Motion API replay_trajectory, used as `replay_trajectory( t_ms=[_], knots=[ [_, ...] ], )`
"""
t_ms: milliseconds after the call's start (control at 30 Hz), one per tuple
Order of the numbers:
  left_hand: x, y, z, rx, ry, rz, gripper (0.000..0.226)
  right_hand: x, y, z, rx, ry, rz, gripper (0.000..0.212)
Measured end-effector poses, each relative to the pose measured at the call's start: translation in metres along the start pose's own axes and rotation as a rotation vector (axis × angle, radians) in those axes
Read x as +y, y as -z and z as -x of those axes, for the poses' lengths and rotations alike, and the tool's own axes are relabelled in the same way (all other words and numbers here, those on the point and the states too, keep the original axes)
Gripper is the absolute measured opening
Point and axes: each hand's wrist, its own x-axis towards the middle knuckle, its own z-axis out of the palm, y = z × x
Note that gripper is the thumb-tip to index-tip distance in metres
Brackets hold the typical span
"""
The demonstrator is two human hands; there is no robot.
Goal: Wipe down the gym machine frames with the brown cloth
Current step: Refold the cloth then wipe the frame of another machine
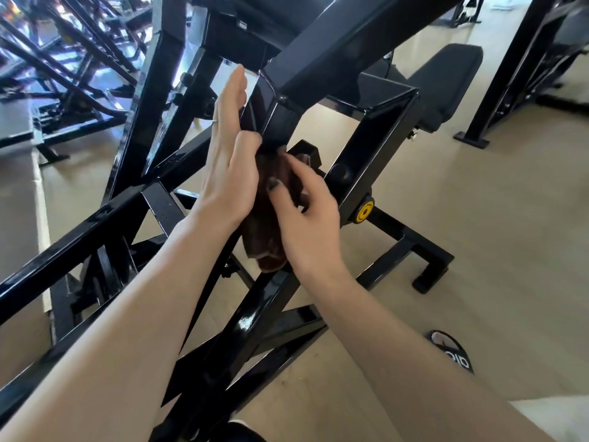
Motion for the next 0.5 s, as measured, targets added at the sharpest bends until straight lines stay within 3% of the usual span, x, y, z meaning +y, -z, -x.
replay_trajectory(
  t_ms=[133,233,367,500],
  knots=[
    [-0.003,-0.001,-0.001,-0.035,-0.063,0.023,0.072,-0.017,-0.003,-0.016,0.148,-0.196,-0.389,0.026],
    [-0.007,-0.001,0.0,-0.009,-0.059,0.027,0.071,-0.035,-0.006,-0.032,0.255,-0.175,-0.541,0.025],
    [-0.006,-0.002,-0.002,0.002,-0.066,-0.006,0.065,-0.043,-0.013,-0.038,0.19,0.054,-0.268,0.024],
    [-0.006,-0.003,0.0,0.036,-0.056,0.039,0.065,-0.02,-0.018,-0.024,0.054,0.079,0.043,0.057]
  ],
)
